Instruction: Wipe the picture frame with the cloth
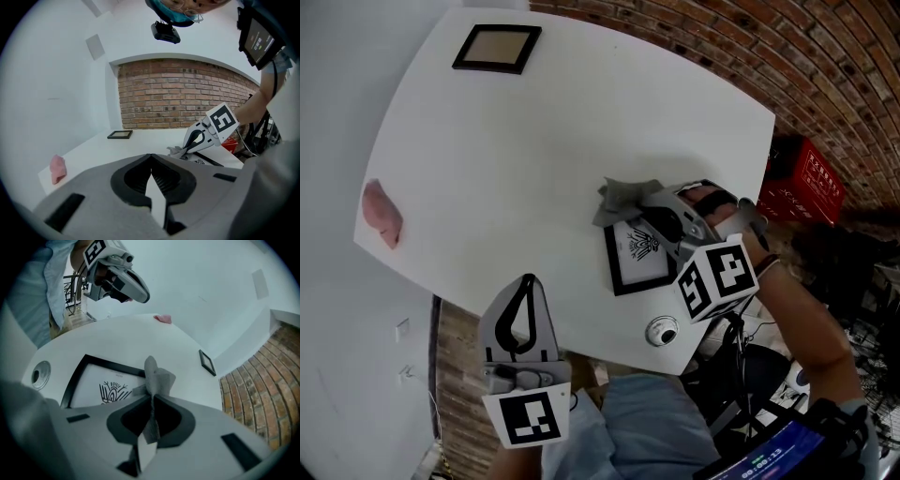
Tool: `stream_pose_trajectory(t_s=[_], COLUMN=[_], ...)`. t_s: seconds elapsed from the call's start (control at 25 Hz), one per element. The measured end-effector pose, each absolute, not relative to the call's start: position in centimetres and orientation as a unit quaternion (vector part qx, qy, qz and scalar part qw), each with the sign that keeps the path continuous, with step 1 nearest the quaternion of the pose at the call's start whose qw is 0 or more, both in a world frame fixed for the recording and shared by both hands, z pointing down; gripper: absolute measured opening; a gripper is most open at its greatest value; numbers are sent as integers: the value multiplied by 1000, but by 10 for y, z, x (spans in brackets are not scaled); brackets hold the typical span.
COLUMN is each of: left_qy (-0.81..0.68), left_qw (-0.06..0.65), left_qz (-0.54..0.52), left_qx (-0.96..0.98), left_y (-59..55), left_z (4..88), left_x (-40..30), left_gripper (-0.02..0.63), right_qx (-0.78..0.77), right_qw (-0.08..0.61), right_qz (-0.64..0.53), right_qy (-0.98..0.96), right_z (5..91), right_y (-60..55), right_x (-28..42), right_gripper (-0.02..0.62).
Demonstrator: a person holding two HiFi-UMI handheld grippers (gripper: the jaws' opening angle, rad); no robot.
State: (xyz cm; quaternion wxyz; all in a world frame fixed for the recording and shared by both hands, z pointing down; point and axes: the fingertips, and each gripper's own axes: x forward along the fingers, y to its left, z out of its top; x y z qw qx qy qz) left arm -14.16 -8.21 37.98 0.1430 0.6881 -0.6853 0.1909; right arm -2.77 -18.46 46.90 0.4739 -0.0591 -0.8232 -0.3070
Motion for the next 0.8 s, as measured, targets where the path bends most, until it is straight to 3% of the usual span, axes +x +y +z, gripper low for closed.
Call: stream_pose_trajectory(t_s=[0.8], left_qy=[-669], left_qw=[147], left_qz=[193], left_qx=[703], left_y=[-73], left_z=[387], left_x=[-133], left_gripper=[9], right_qx=[-64], right_qw=[484], right_qz=[-273], right_qy=[-829], right_z=[482], right_y=[-158], right_x=[-19], right_gripper=[25])
